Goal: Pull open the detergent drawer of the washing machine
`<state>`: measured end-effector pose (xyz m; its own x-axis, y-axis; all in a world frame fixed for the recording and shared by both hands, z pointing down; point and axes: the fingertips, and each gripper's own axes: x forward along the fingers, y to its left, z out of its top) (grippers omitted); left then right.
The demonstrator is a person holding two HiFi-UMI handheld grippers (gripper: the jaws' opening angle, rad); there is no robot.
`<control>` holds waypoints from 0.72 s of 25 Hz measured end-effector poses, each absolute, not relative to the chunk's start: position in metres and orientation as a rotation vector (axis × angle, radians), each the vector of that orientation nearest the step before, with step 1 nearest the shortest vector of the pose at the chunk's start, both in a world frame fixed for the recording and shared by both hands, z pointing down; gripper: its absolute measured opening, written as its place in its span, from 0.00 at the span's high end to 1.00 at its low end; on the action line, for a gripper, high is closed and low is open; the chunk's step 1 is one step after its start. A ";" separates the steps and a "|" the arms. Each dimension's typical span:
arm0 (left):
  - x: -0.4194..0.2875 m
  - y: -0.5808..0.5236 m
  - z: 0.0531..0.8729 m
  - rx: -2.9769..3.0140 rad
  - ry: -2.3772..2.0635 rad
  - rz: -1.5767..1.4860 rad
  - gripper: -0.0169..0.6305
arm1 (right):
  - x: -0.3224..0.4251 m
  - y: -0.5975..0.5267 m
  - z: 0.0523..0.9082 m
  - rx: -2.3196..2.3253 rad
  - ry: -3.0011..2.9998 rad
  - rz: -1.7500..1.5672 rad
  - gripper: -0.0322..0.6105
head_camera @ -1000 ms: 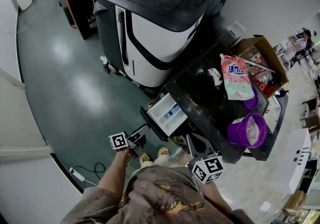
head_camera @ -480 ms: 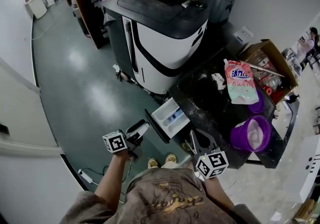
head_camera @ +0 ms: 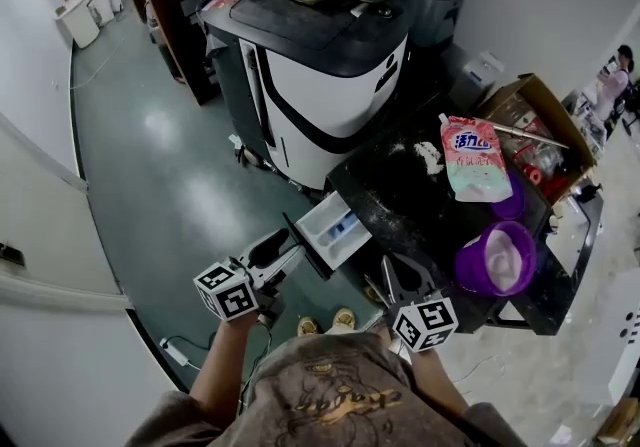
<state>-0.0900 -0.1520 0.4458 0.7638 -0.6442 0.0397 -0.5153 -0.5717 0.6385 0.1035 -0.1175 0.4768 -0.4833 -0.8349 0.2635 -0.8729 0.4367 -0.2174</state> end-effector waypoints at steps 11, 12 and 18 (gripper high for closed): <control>-0.070 -0.140 0.438 2.531 -1.148 -0.046 0.60 | 0.117 -0.111 0.475 1.548 -2.542 0.445 0.95; -0.069 -0.139 0.441 2.537 -1.158 -0.032 0.63 | 0.117 -0.111 0.475 1.550 -2.540 0.444 0.95; -0.065 -0.135 0.457 2.556 -1.186 0.046 0.78 | 0.121 -0.110 0.480 1.558 -2.530 0.436 0.95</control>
<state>-0.0653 -0.1348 0.4568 0.6545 -0.7384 0.1626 -0.7488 -0.6032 0.2746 0.1214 -0.1100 0.4796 -0.4547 -0.8497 0.2668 -0.8900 0.4223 -0.1718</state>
